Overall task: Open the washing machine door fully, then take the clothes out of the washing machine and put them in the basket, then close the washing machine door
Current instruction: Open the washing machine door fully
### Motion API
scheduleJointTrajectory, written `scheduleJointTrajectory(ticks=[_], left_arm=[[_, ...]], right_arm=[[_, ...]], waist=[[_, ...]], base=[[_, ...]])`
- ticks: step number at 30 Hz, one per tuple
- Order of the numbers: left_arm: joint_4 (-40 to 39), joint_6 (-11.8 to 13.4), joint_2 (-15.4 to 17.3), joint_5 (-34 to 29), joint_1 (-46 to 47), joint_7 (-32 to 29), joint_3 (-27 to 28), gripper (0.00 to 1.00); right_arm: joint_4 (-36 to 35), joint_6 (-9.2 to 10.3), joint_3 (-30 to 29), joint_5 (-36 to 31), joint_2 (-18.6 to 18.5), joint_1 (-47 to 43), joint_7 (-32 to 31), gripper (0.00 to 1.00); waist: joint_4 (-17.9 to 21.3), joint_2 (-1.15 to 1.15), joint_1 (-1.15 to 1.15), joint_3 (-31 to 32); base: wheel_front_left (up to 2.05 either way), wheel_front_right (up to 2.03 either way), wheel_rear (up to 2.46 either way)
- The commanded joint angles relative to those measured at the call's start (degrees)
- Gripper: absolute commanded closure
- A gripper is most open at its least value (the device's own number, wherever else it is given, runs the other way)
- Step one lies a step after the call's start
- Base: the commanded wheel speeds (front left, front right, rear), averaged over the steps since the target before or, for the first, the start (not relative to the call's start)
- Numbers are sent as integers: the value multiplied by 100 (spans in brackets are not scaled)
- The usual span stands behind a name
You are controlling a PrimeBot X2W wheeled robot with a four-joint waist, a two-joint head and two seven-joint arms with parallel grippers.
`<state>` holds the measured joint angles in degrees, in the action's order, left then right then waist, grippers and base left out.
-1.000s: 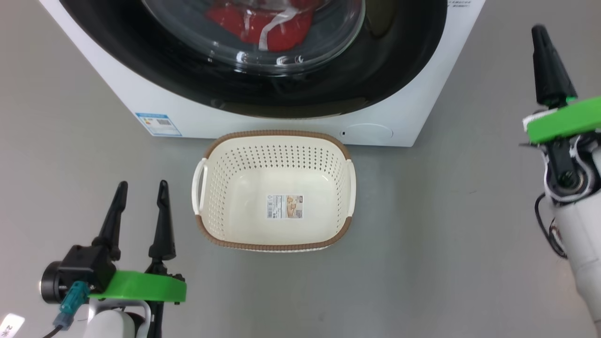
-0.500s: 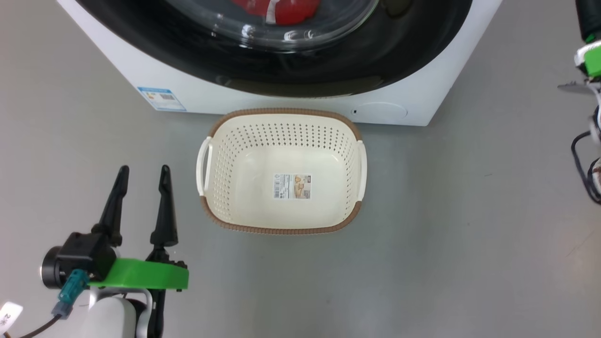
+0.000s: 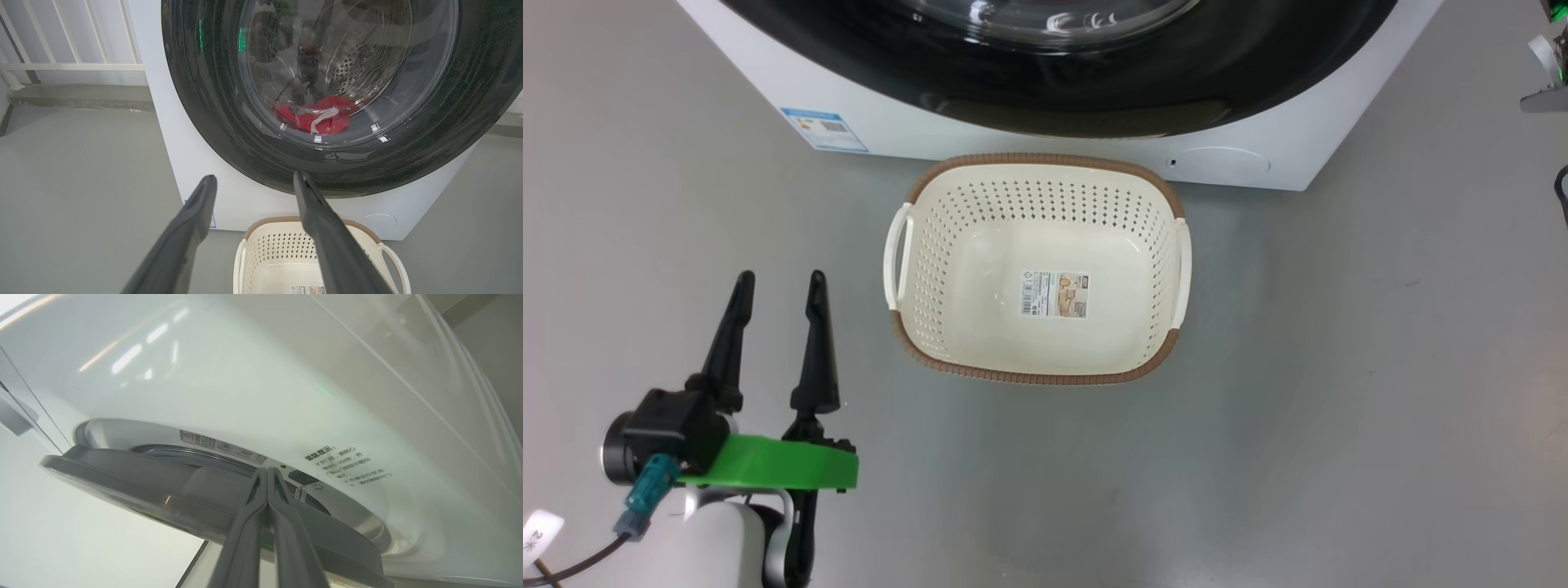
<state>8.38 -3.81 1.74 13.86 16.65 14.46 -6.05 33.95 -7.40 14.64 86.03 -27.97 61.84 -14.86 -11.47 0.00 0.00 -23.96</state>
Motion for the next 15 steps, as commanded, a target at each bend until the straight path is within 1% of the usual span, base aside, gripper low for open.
scheduleJointTrajectory(ticks=[1,9,15], left_arm=[[-124,25,114,42,88,54,146,0],[-108,60,114,102,121,54,59,0],[-94,86,114,148,141,54,15,0]], right_arm=[[-112,-9,53,68,-36,118,-89,100],[165,-9,164,227,-38,501,-622,100],[397,-9,257,192,-35,743,-806,100]], waist=[[-37,0,0,-32],[-130,0,0,-109],[-181,0,0,-158]], base=[[0,0,0],[0,0,0],[0,0,0]])
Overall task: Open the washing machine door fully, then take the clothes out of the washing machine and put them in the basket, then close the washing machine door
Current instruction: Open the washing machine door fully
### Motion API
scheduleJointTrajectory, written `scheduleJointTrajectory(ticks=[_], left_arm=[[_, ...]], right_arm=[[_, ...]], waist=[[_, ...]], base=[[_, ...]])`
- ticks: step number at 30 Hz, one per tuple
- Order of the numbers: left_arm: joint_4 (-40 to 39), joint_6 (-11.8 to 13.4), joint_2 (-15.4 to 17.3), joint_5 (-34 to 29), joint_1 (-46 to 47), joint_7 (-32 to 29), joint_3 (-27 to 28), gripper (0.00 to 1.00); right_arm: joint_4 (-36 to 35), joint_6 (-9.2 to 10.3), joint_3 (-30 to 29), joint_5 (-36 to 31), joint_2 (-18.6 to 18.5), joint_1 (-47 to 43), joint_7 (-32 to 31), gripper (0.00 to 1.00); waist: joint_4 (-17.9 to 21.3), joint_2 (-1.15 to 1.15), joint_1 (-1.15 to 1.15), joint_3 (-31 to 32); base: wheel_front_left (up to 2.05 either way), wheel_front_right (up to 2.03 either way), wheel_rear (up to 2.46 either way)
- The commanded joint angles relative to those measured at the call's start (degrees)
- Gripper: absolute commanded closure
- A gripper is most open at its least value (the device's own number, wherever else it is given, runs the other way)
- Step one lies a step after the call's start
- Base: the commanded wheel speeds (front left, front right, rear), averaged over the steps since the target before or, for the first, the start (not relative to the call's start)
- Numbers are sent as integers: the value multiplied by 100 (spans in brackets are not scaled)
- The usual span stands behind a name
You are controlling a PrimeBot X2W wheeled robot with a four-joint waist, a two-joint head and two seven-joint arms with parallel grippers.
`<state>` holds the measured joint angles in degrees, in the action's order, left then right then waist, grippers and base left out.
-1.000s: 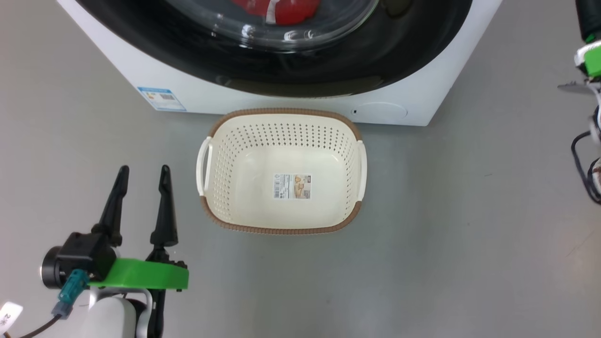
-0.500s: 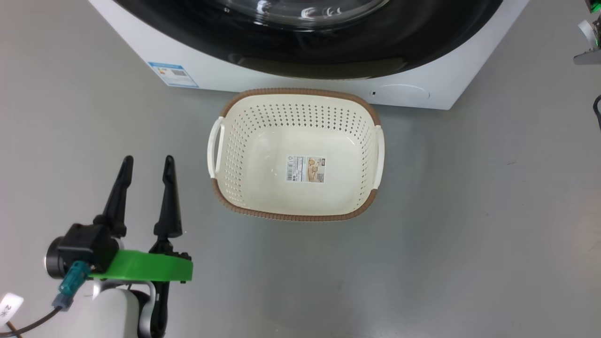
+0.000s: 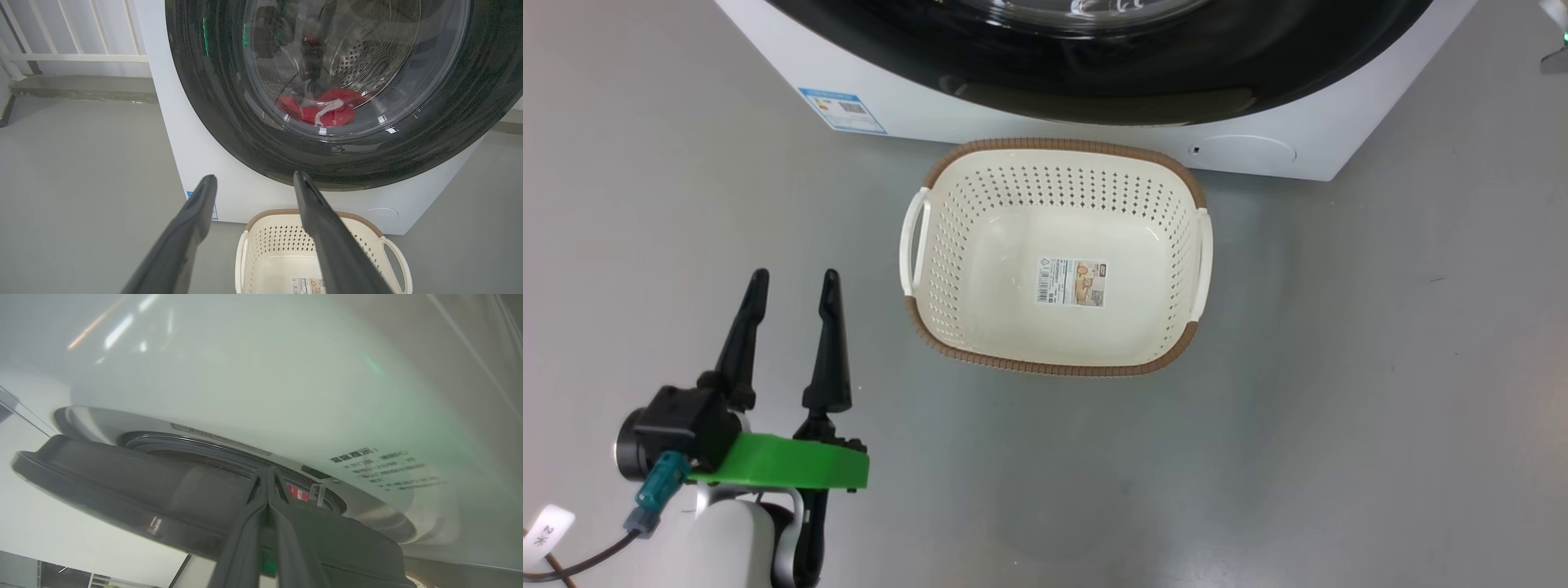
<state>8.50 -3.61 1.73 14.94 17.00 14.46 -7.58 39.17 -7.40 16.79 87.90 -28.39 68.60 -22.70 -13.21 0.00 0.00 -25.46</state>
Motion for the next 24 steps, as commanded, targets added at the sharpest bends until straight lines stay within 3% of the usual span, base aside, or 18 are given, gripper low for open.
scheduleJointTrajectory(ticks=[1,13,24], left_arm=[[-104,69,115,47,110,54,164,0],[-105,87,115,116,164,54,174,0],[-48,85,115,78,129,54,254,0]], right_arm=[[-89,-9,49,9,7,101,-51,100],[259,-9,84,84,45,457,-355,100],[277,-9,139,315,196,215,-791,100]], waist=[[-15,0,0,-15],[-107,0,0,-136],[-62,0,0,38]], base=[[0,0,0],[0,0,0],[0,0,0]])
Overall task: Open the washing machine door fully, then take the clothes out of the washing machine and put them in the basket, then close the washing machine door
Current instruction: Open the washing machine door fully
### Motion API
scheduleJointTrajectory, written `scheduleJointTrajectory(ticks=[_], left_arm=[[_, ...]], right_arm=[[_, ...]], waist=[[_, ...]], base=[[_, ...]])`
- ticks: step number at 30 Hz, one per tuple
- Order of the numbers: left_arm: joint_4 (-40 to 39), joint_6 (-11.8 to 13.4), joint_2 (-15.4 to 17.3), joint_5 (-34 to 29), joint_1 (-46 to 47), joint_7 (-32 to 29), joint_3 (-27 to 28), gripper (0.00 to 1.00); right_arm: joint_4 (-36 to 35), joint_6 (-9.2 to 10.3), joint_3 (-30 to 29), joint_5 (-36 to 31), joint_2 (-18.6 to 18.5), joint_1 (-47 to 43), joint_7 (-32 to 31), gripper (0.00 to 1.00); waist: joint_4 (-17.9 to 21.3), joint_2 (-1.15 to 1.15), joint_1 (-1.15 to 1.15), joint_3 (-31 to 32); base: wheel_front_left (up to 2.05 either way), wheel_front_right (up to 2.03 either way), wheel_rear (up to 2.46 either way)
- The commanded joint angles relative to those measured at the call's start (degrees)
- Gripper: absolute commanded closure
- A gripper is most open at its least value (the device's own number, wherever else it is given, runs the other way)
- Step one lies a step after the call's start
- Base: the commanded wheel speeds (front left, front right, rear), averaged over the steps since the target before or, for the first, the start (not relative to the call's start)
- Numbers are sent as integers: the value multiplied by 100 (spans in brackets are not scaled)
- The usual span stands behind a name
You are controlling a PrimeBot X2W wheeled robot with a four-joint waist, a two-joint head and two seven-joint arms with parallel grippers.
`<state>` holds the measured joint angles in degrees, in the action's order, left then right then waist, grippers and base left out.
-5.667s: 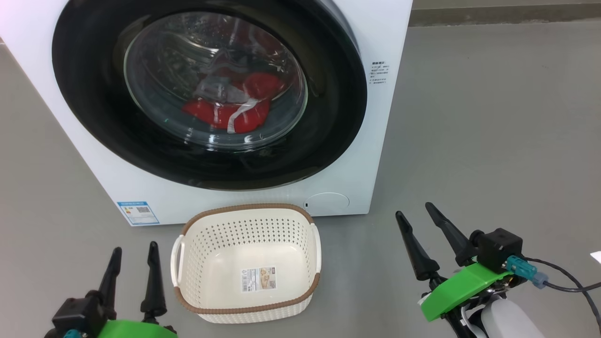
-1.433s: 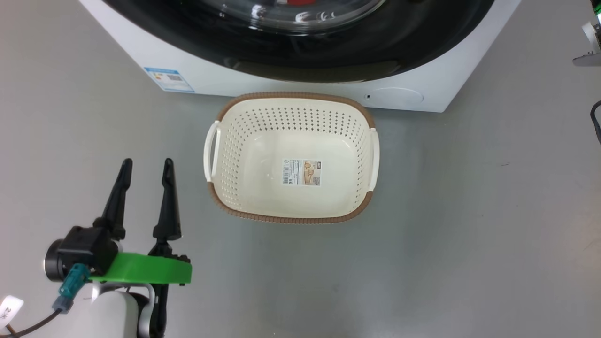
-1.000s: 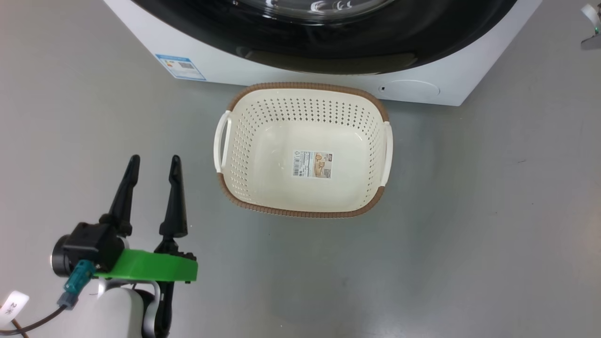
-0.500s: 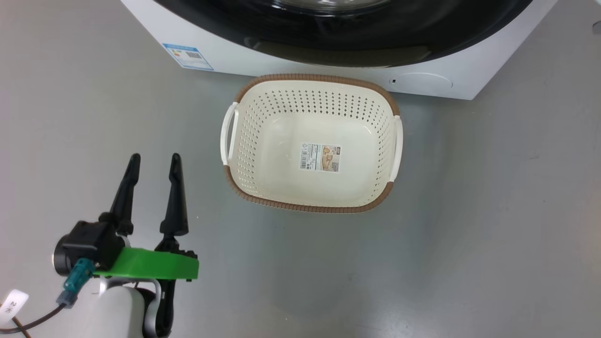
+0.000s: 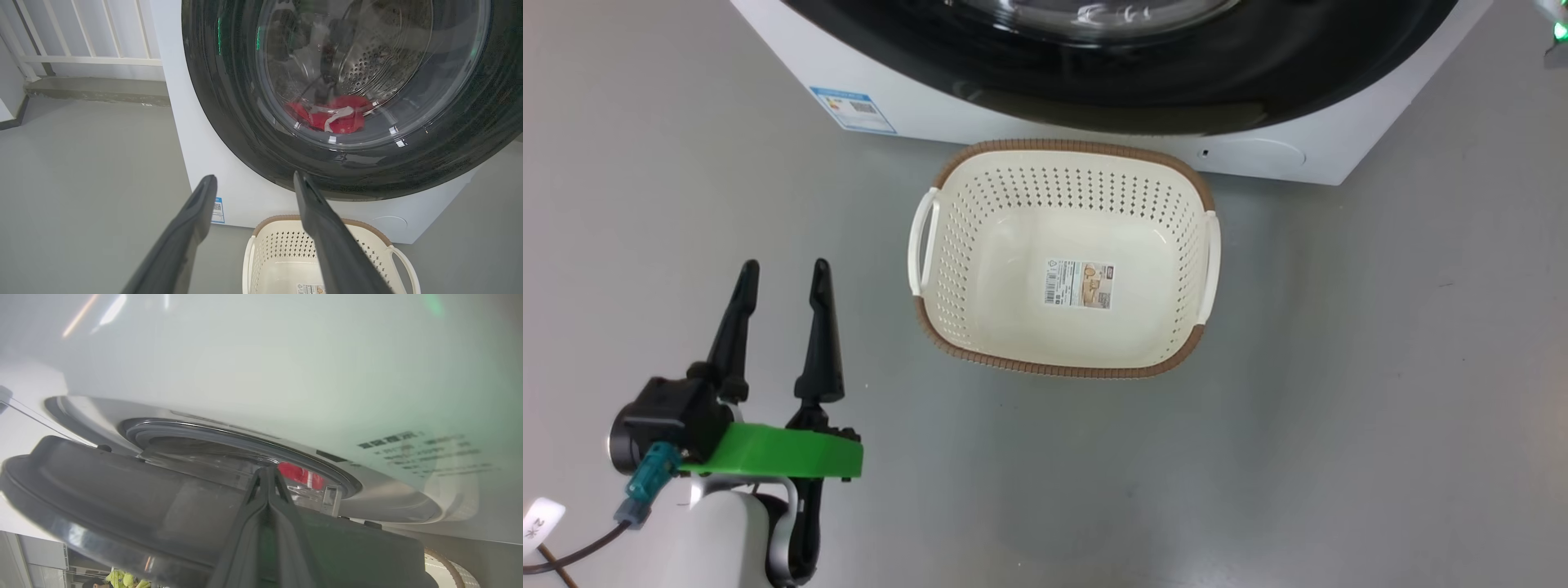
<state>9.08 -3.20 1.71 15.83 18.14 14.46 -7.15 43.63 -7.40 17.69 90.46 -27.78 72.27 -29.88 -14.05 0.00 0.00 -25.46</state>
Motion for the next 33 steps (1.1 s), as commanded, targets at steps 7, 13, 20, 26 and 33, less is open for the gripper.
scheduleJointTrajectory(ticks=[7,13,20,26,33], left_arm=[[-69,38,117,-52,-60,54,251,0],[-38,19,117,-98,-182,54,313,0],[4,-20,117,-181,-380,54,441,0],[23,-29,117,-230,-523,54,477,0],[37,-68,117,-300,-695,54,520,0]], right_arm=[[-228,-9,82,250,220,-501,-456,100],[-350,-9,124,366,305,-858,-730,100],[-592,-9,121,468,396,-1246,-918,100],[-842,-9,77,587,518,-1671,-1037,100],[-1125,-9,103,597,642,-2126,-1155,100]], waist=[[107,0,0,232],[186,0,0,436],[233,0,0,683],[223,0,0,978],[182,0,0,1247]], base=[[0,0,0],[0,0,0],[0,0,0],[0,0,0],[0,0,0]])
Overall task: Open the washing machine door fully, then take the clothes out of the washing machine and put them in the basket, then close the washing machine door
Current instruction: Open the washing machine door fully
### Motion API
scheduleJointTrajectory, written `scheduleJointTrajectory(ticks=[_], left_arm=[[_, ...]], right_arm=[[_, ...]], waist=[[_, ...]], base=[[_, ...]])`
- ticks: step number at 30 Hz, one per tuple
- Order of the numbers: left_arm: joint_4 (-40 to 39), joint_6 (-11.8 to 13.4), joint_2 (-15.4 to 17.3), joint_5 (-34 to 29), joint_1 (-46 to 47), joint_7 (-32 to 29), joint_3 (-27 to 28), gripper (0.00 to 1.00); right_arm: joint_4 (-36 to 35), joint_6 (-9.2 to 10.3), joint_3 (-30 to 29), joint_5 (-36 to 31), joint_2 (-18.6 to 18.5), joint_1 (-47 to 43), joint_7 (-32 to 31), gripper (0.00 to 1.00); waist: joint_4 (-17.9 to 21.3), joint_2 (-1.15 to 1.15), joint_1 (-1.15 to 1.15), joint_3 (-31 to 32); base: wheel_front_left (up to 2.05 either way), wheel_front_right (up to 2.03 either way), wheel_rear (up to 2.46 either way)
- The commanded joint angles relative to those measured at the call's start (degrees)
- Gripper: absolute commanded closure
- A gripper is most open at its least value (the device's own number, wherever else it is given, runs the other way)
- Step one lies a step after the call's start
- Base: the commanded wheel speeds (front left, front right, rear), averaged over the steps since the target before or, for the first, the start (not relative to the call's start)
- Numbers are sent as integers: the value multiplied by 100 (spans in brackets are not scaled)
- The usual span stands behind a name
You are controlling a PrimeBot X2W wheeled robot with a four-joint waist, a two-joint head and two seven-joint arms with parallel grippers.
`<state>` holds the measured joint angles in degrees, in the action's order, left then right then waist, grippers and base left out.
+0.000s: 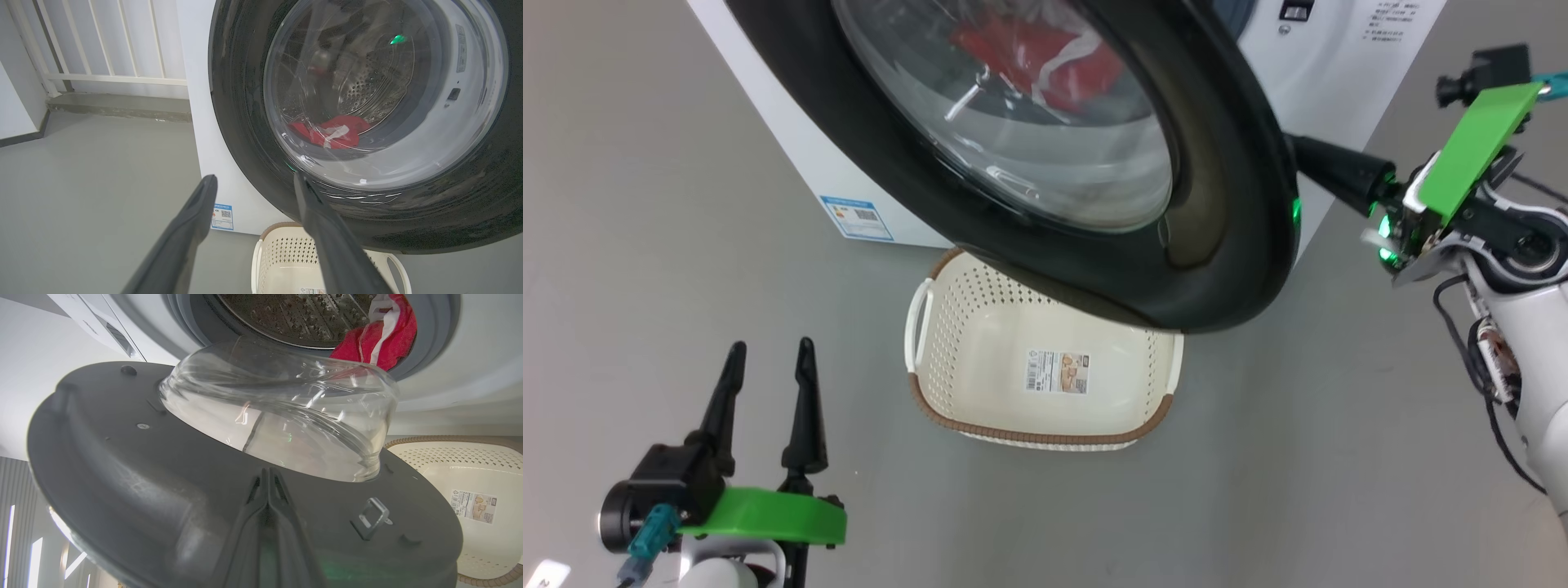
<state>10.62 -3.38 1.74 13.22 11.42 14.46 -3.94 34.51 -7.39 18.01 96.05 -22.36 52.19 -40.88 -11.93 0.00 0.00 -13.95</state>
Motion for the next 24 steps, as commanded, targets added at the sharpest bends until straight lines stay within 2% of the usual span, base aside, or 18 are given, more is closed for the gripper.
scheduleJointTrajectory(ticks=[1,24], left_arm=[[-117,-58,114,-48,-47,54,205,0],[-5,-98,114,-124,-486,54,243,0]], right_arm=[[-254,-10,72,34,110,-174,-70,100],[-1040,-10,7,33,366,-1562,-305,100]], waist=[[-39,0,0,121],[-468,0,0,832]], base=[[0,0,0],[0,0,0]])
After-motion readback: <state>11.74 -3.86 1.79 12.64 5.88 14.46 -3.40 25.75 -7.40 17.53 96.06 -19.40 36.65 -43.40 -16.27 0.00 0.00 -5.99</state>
